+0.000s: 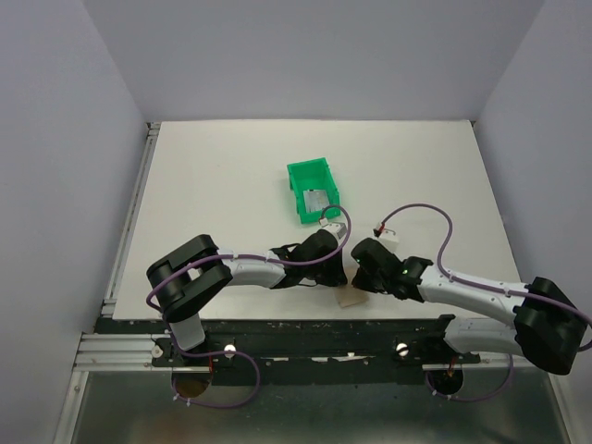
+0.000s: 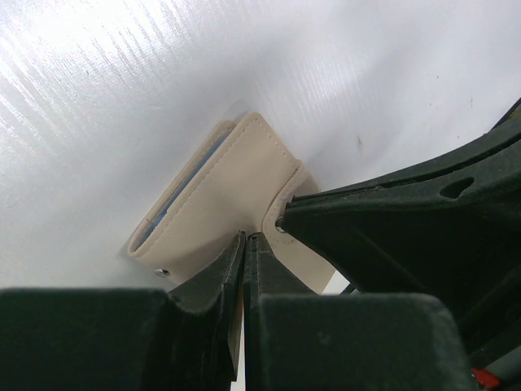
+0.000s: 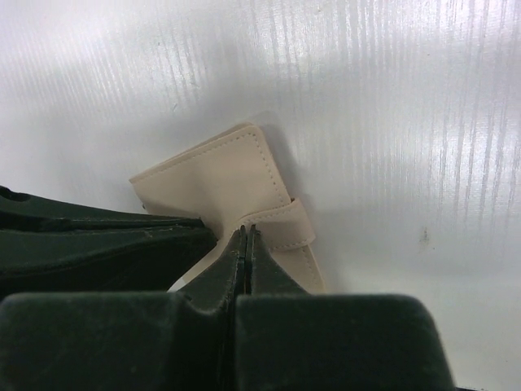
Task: Put the credit cards into the card holder
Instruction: Close the card holder at the center of the board.
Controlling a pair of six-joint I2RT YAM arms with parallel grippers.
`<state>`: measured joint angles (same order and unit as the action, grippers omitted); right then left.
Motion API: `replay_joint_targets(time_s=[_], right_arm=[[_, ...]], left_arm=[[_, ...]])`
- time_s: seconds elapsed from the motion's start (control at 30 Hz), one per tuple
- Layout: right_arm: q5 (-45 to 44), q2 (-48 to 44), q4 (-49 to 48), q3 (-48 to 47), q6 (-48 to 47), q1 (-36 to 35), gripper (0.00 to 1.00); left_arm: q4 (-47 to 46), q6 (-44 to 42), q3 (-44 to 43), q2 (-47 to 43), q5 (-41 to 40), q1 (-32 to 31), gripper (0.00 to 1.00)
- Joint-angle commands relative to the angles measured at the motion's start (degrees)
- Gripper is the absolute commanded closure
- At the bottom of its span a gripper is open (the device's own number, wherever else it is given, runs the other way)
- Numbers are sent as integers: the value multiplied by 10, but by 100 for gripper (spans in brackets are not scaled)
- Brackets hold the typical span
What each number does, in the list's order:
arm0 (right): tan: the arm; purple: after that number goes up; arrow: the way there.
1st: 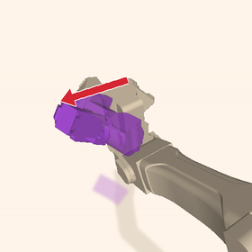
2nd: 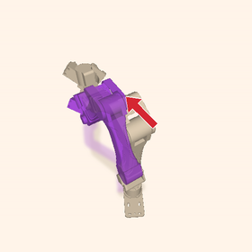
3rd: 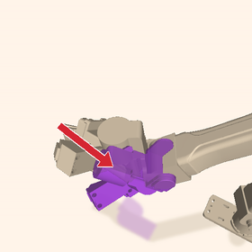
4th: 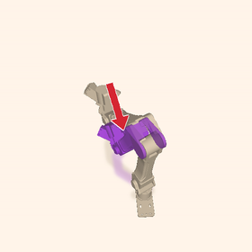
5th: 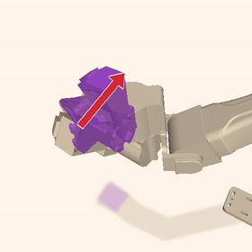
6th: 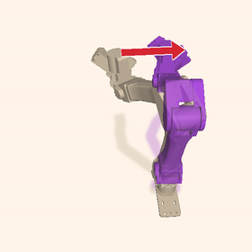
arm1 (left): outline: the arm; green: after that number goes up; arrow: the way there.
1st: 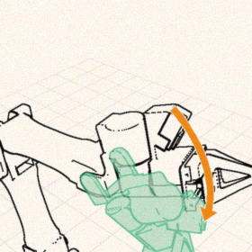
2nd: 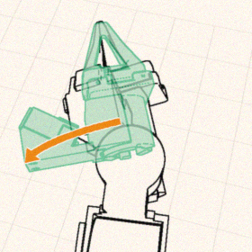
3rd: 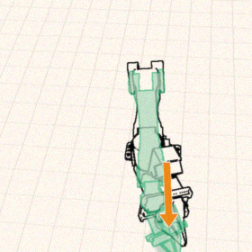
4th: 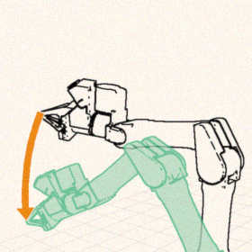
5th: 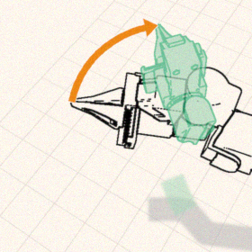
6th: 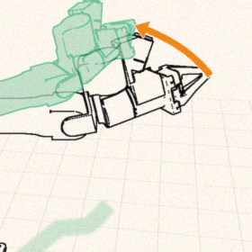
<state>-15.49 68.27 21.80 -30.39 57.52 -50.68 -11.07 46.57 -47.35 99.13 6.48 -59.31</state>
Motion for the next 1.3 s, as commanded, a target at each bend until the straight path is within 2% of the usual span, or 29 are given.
replay_joint_targets(time_s=[0.0, 0.3, 0.7, 0.93, 1.13, 1.27], right_arm=[[-9, 40, 148, 31, 46, -23, 99], [-12, 58, 161, 47, 116, -68, 99], [2, 107, 180, 56, 187, -94, 99], [3, 76, 188, 75, 228, -111, 99], [-40, -11, 221, 69, 228, -111, 84], [-71, -46, 267, 44, 225, -111, 80]], left_arm=[[23, -2, 5, 24, 15, -4, 86], [16, -3, 7, 21, 20, -4, 86], [15, -6, 6, 13, 20, -4, 86], [18, -7, 3, 8, 22, -4, 86], [29, -11, -5, 6, 22, -4, 86], [35, -11, -12, 5, 21, -4, 86]])
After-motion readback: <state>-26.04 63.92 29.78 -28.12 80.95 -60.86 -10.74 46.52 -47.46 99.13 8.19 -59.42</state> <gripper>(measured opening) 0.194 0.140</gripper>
